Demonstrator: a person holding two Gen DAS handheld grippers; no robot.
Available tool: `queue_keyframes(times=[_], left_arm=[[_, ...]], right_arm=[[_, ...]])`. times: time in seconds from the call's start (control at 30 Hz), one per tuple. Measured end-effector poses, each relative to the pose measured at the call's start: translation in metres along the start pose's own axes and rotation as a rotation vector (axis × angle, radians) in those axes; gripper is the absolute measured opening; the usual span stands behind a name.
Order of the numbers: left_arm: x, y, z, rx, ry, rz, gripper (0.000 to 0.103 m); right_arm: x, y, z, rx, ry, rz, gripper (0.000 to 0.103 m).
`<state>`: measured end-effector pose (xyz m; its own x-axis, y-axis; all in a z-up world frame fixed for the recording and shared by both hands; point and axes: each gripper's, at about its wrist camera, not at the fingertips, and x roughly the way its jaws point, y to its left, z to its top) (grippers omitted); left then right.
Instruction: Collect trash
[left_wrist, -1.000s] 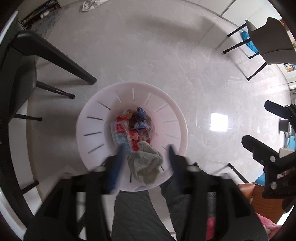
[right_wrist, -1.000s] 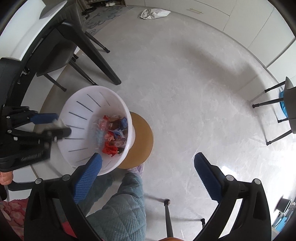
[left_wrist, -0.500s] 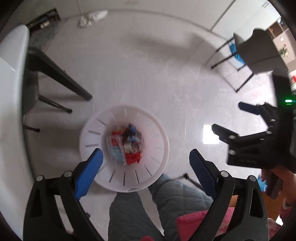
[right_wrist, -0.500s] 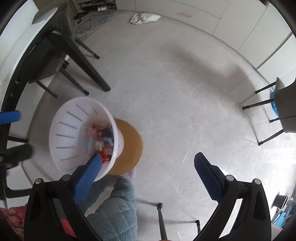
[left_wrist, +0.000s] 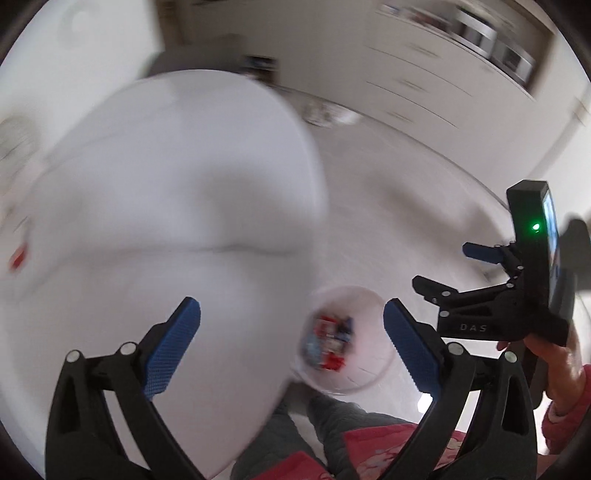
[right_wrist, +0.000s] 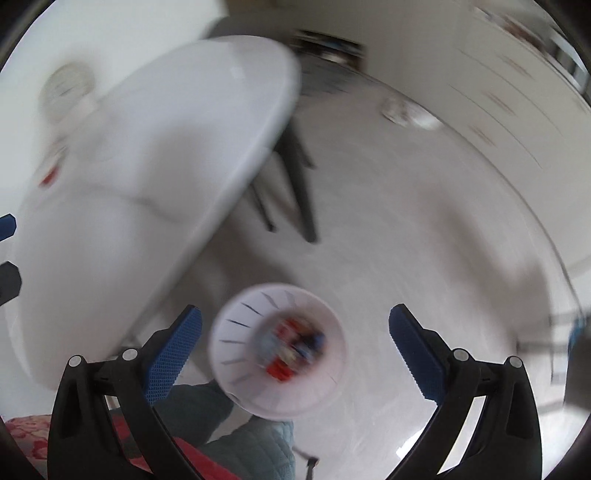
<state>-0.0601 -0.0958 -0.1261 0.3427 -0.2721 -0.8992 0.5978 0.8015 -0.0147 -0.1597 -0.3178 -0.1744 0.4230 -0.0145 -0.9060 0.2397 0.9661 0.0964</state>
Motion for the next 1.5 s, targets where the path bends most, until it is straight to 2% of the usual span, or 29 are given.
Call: queue_keyframes(times=[0.17,0.4,0.53,0.6,0.73,0.8,0.87,1.0,1.1,1.5], left_arm=[[-0.020,0.045,-0.022,-0.153,0.010,0.105,0.095],[-0.035,0.086,-0.040,-0.307,0.026,0.158,0.095],[-0.061,0.113,-0.039,-0.365,-0.031,0.228,0.095],[-0.078,0.128,-0.038,-0.395,-0.065,0.273,0.095],[-0.128,0.165,-0.032,-0.489,-0.177,0.401,0.095],[-0.146,0.178,-0.028,-0.522,-0.212,0.441,0.095],[-0.168,0.194,-0.022,-0.564,-0.247,0.477,0.095],[-0.199,0.216,-0.013,-0.629,-0.293,0.512,0.095],[-0.211,0.226,-0.008,-0.672,-0.329,0.541,0.095],[-0.207,0.239,-0.007,-0.708,-0.301,0.509,0.095]], right_arm=[[0.000,0.065,0.029,-0.175,0.000,0.069,0.100],[0.000,0.125,0.034,-0.319,0.063,0.132,0.100],[-0.016,0.155,0.050,-0.312,0.071,0.215,0.100],[-0.033,0.168,0.064,-0.304,0.042,0.257,0.100],[-0.074,0.194,0.099,-0.317,0.000,0.316,0.100],[-0.100,0.207,0.119,-0.338,-0.051,0.372,0.100],[-0.122,0.216,0.134,-0.357,-0.133,0.356,0.100],[-0.160,0.233,0.153,-0.389,-0.287,0.256,0.100],[-0.175,0.232,0.163,-0.386,-0.345,0.238,0.100],[-0.166,0.241,0.169,-0.372,-0.302,0.302,0.100]])
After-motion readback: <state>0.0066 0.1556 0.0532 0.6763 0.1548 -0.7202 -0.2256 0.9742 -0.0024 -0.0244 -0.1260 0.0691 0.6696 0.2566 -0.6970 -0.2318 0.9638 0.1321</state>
